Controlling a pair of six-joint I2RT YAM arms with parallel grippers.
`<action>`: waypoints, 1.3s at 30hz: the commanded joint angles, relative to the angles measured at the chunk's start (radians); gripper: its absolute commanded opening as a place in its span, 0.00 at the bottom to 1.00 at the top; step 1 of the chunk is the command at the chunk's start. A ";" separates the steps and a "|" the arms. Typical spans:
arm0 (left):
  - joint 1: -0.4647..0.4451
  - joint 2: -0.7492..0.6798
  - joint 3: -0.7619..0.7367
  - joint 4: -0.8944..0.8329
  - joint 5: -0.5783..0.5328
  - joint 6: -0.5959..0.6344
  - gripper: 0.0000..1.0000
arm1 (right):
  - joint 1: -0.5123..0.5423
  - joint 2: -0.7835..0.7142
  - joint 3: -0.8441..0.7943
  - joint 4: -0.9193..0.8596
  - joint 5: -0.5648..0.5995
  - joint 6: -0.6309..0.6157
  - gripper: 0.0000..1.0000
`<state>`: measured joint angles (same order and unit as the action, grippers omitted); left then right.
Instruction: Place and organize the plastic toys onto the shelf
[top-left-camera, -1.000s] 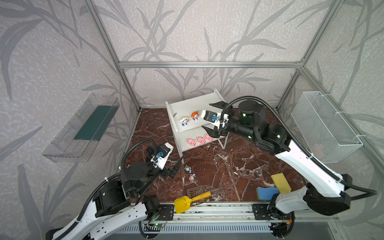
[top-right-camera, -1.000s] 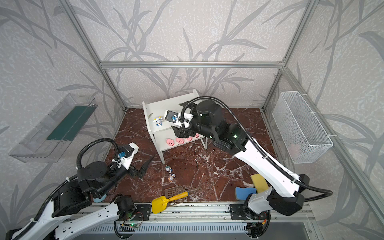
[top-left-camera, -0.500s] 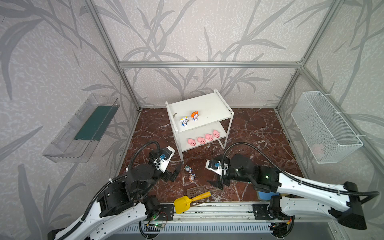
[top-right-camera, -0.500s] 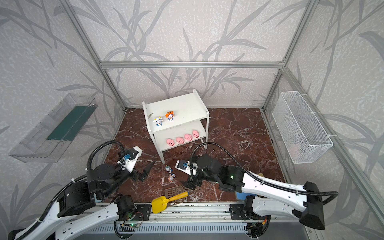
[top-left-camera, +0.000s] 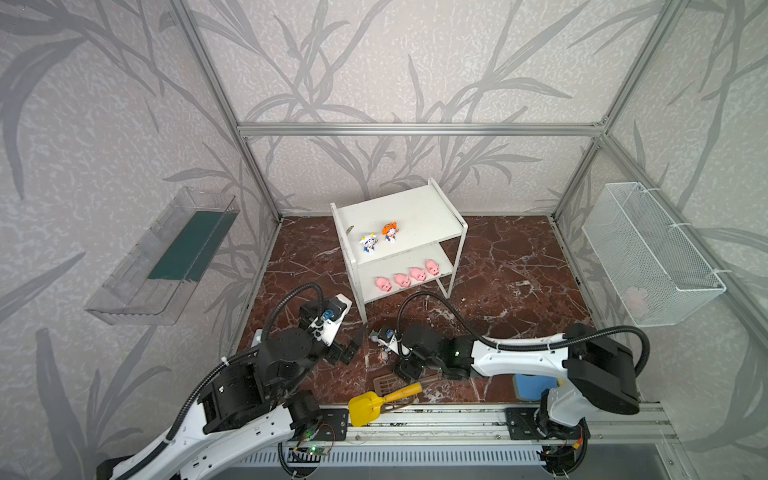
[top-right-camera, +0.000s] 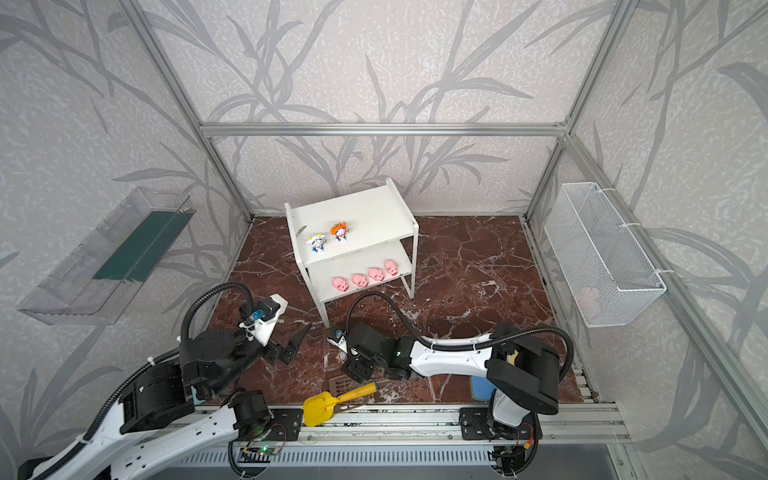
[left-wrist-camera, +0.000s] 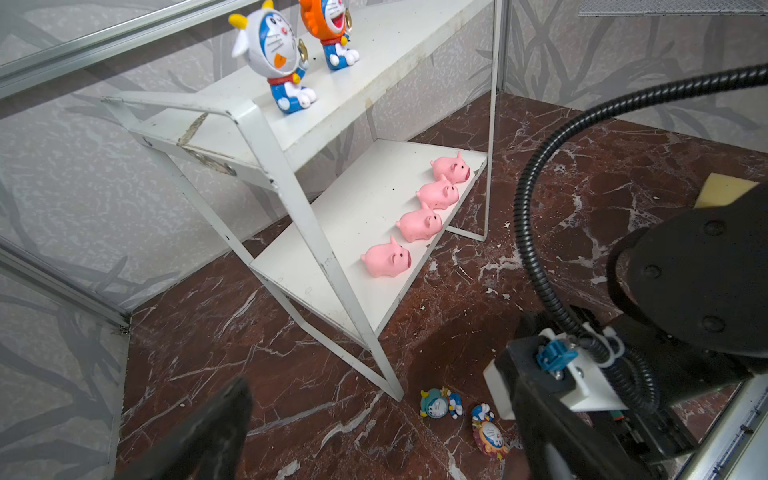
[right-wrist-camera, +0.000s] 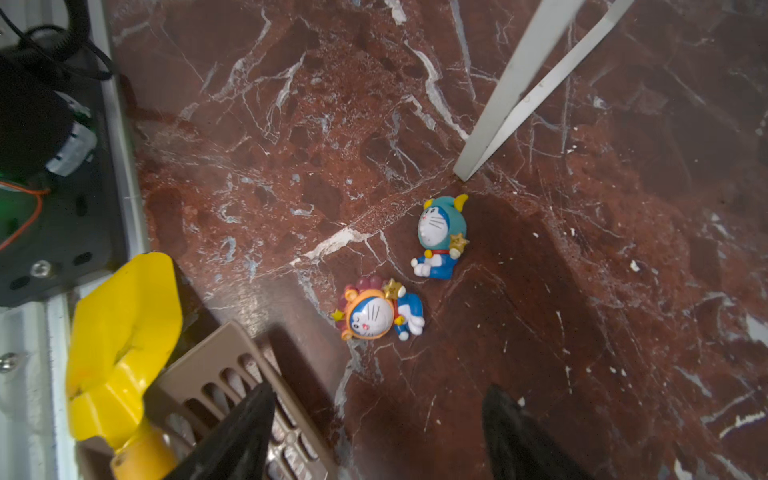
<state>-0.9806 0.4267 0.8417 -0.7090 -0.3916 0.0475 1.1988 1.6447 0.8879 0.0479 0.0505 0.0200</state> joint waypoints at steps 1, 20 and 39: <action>0.003 -0.020 -0.010 0.001 -0.009 -0.014 0.99 | -0.027 0.053 0.043 -0.019 0.010 -0.090 0.75; 0.023 -0.026 -0.024 0.009 0.011 0.001 0.99 | -0.096 0.213 0.139 -0.032 -0.095 -0.437 0.60; 0.054 -0.058 -0.036 0.019 0.026 0.008 0.99 | -0.108 0.283 0.244 -0.127 -0.273 -0.582 0.62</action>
<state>-0.9321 0.3790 0.8154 -0.7025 -0.3683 0.0505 1.0939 1.8977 1.1049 -0.0353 -0.1780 -0.5404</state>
